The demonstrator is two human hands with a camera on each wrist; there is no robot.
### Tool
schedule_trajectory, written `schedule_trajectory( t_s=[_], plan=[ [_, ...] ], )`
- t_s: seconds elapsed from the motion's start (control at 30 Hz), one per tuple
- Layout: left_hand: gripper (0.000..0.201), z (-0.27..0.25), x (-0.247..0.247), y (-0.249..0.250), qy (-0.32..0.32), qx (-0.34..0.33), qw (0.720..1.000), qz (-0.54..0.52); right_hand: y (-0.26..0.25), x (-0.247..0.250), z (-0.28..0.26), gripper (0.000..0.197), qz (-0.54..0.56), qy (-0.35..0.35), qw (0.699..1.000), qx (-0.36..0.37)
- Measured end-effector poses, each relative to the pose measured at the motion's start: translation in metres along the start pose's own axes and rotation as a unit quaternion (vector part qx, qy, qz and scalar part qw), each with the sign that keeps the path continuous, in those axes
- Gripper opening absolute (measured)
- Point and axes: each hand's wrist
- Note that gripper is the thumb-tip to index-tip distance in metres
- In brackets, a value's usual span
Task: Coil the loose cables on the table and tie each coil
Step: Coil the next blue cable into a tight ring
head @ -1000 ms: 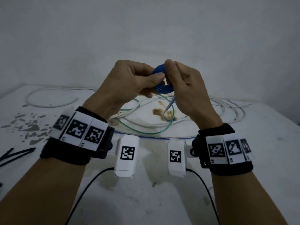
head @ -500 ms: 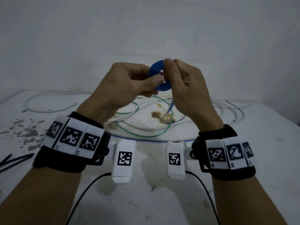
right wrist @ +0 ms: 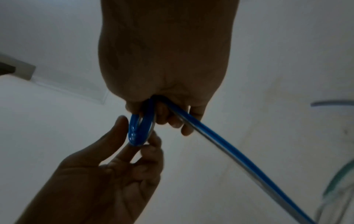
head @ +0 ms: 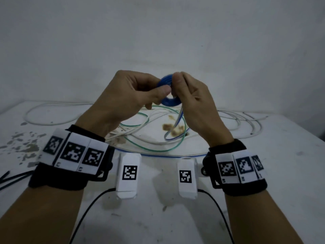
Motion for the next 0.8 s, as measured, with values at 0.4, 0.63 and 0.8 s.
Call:
schedule_trajectory(
  t_s=[0.4,0.63,0.8],
  plan=[
    [0.022,0.002,-0.008,0.0,0.045,-0.008,0.994,-0.104,-0.009,-0.013,0.0,0.039,0.094,0.074,0.993,0.023],
    [0.02,0.001,-0.01,0.007,0.058,0.005,0.992,-0.109,-0.01,-0.019,-0.003,0.035,0.157,0.075,0.985,0.001],
    [0.024,0.005,-0.023,0.005,0.071,0.066,0.975,-0.2,0.0,-0.026,-0.001,0.038,0.225,0.128,0.966,-0.019]
  ],
)
Point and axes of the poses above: each hand's wrist, its own z-axis towards the middle knuckle, its own x-axis out of the back of the hand, y = z × x, and after that the axes turned 9 degrees about z, right-handed
